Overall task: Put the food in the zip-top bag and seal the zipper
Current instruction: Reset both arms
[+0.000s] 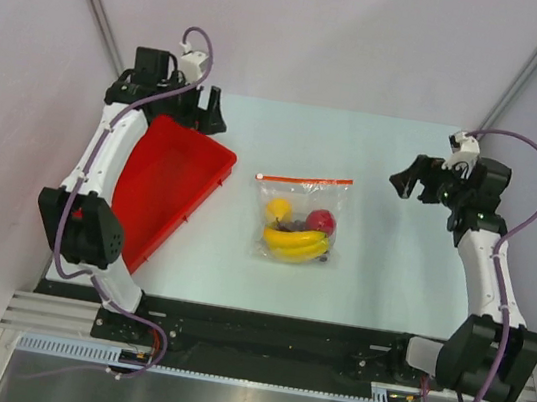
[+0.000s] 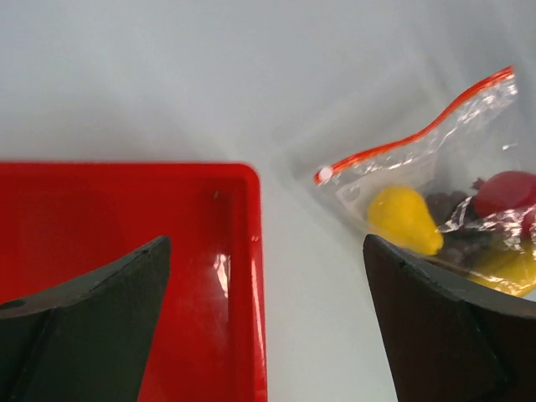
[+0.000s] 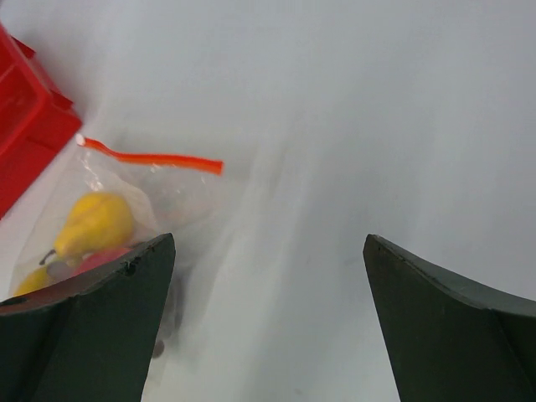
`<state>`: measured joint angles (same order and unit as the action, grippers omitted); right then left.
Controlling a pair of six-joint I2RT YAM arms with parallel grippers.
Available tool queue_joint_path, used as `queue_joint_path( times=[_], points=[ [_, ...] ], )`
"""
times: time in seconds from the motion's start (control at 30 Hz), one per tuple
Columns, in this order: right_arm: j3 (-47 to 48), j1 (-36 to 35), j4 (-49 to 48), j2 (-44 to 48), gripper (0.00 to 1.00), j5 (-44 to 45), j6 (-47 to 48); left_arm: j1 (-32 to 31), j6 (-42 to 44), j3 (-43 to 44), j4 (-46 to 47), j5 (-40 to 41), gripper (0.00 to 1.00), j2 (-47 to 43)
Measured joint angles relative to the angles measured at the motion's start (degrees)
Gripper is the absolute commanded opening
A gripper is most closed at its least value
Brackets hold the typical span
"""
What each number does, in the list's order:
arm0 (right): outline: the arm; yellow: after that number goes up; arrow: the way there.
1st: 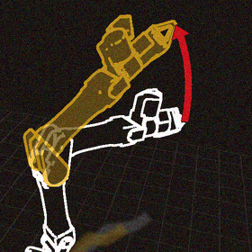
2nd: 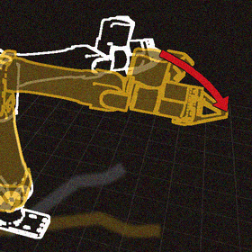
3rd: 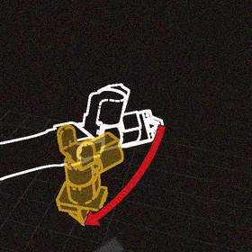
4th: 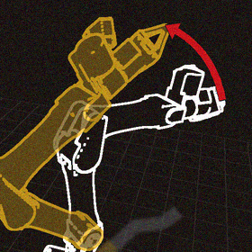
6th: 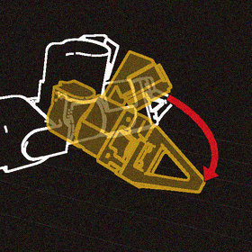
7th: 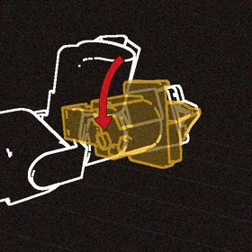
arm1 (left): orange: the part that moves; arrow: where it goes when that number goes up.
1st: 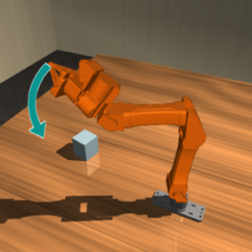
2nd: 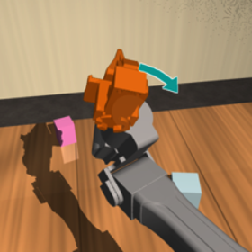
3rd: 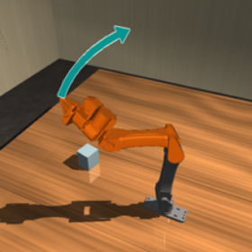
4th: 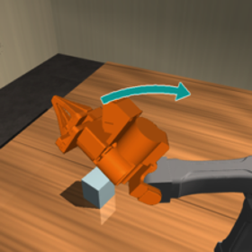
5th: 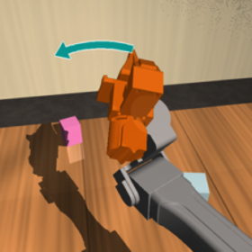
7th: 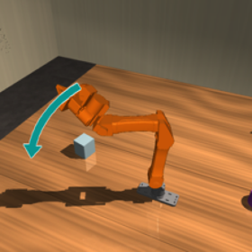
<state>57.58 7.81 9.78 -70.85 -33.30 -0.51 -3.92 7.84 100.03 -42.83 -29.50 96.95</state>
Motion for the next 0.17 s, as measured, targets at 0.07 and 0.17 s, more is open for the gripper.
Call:
queue_joint_path(
  times=[0.07,0.17],
  points=[
    [0.0,2.0,3.0,-1.9,1.00,-0.2,-0.1,2.2,-0.8,-4.2,-0.3,0.6,1.00,-1.2],
    [0.0,3.5,5.9,-3.8,1.00,-0.2,-0.1,5.1,-1.5,-8.8,-1.1,1.6,0.99,-2.3]
  ],
)
